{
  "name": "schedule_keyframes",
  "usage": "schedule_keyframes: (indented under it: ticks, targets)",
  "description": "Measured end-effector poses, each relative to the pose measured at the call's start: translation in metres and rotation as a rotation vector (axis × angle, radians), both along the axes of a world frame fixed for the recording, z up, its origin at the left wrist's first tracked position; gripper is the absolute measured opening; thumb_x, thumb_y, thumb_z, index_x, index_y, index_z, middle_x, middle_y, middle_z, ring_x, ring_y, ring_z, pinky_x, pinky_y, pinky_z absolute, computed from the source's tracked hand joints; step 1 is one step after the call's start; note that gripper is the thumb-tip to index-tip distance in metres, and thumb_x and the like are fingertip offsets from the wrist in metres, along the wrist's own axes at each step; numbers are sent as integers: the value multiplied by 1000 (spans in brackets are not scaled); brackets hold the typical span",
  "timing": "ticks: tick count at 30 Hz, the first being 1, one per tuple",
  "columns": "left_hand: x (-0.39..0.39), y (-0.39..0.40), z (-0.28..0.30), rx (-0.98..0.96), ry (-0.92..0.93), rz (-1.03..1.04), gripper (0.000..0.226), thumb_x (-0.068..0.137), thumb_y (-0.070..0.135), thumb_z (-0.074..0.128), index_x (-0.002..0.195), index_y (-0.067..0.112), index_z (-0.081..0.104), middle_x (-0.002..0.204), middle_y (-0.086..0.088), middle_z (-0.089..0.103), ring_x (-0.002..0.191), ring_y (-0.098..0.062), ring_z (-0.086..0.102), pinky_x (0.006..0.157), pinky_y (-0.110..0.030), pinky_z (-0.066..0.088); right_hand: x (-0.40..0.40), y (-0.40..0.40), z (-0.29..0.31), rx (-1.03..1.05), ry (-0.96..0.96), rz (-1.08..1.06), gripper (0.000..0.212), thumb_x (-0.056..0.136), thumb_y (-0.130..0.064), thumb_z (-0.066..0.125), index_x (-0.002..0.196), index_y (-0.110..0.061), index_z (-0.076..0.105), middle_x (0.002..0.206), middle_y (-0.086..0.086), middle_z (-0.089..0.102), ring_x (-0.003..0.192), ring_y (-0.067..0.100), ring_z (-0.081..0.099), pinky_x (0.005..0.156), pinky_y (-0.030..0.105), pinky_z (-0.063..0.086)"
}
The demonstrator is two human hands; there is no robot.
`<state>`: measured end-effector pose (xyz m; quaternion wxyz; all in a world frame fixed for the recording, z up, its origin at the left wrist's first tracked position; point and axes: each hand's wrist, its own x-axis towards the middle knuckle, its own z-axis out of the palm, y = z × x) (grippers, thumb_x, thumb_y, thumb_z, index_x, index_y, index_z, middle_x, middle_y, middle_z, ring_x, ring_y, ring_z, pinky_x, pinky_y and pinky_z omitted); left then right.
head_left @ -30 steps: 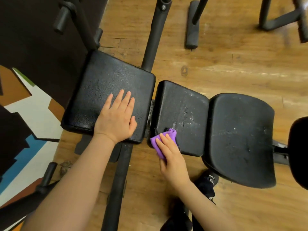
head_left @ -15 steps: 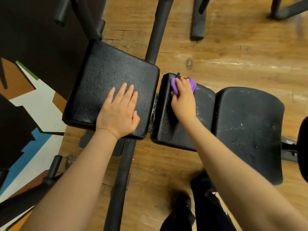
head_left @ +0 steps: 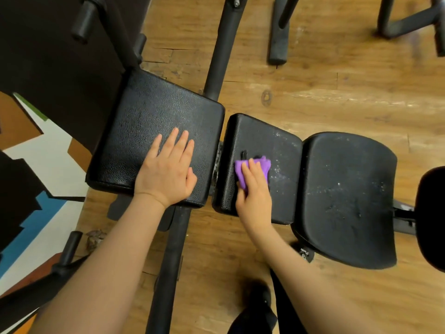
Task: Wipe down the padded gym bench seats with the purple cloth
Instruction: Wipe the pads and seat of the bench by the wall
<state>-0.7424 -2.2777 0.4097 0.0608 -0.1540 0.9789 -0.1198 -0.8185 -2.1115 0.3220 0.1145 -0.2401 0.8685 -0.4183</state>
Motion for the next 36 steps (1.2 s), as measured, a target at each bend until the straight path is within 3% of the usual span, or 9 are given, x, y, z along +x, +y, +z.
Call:
schedule_keyframes:
  ticks: [7, 13, 19, 21, 23, 25, 29, 31, 36]
  targets:
    - [2, 1, 0, -1, -8, 2, 62, 81, 30, 32, 129, -2, 55, 138, -21, 51, 130, -37, 44, 108, -50, 22, 39, 33, -8, -12, -11, 60, 57, 74, 5, 49, 130, -1, 51, 140, 13, 44, 135, 25, 33, 115, 23, 13]
    - [1, -1, 0, -13, -15, 3, 62, 82, 30, 32, 130, -2, 54, 139, -21, 50, 131, -37, 43, 108, -49, 22, 25, 26, -8, 9, 50, 79, 54, 74, 3, 49, 127, 1, 55, 136, 19, 49, 131, 33, 38, 111, 38, 23]
    - [1, -1, -1, -14, -13, 3, 62, 80, 30, 33, 129, -2, 55, 138, -21, 51, 131, -36, 44, 109, -49, 21, -55, -16, -4, 52, 1, 32, 55, 78, 10, 46, 132, 3, 48, 142, 20, 42, 136, 33, 32, 110, 21, 12]
    - [1, -1, -2, -15, -12, 3, 62, 80, 30, 34, 129, -1, 55, 138, -20, 51, 130, -36, 45, 109, -49, 21, -92, -29, -3, 86, 21, 65, 52, 78, 7, 44, 130, 2, 49, 139, 18, 45, 133, 31, 35, 111, 29, 20]
    - [1, -1, -1, -16, -12, 0, 62, 80, 30, 34, 129, -2, 55, 138, -21, 51, 130, -37, 45, 108, -49, 22, -118, -38, -1, 111, 49, 113, 44, 75, 0, 39, 116, 3, 54, 120, 19, 52, 114, 30, 45, 102, 44, 34]
    - [1, -1, -1, -19, -16, -5, 62, 80, 30, 34, 129, -2, 55, 137, -21, 51, 130, -37, 45, 108, -50, 22, -127, -41, -2, 115, 63, 113, 42, 73, -4, 36, 109, 3, 55, 111, 18, 53, 104, 29, 45, 93, 45, 37]
    - [1, -1, 0, -23, -25, -14, 61, 80, 30, 34, 127, -1, 57, 137, -21, 52, 129, -37, 46, 108, -49, 23, -115, -38, -8, 91, 16, 34, 51, 83, -8, 37, 133, -5, 47, 141, 10, 43, 132, 24, 36, 105, 35, 33]
    - [1, 0, 0, -25, -26, -22, 61, 80, 30, 34, 127, -1, 57, 136, -21, 52, 129, -37, 47, 108, -49, 24, -101, -31, -11, 112, -22, 3, 53, 87, -2, 43, 139, -8, 42, 150, 8, 33, 141, 21, 25, 109, 29, 23]
    - [1, 0, 0, -28, -13, -34, 60, 80, 29, 35, 126, -2, 58, 135, -22, 53, 128, -37, 47, 108, -50, 25, -36, 17, -14, 75, -27, -22, 57, 80, 10, 49, 135, -5, 47, 146, 12, 39, 139, 23, 29, 109, 19, 14]
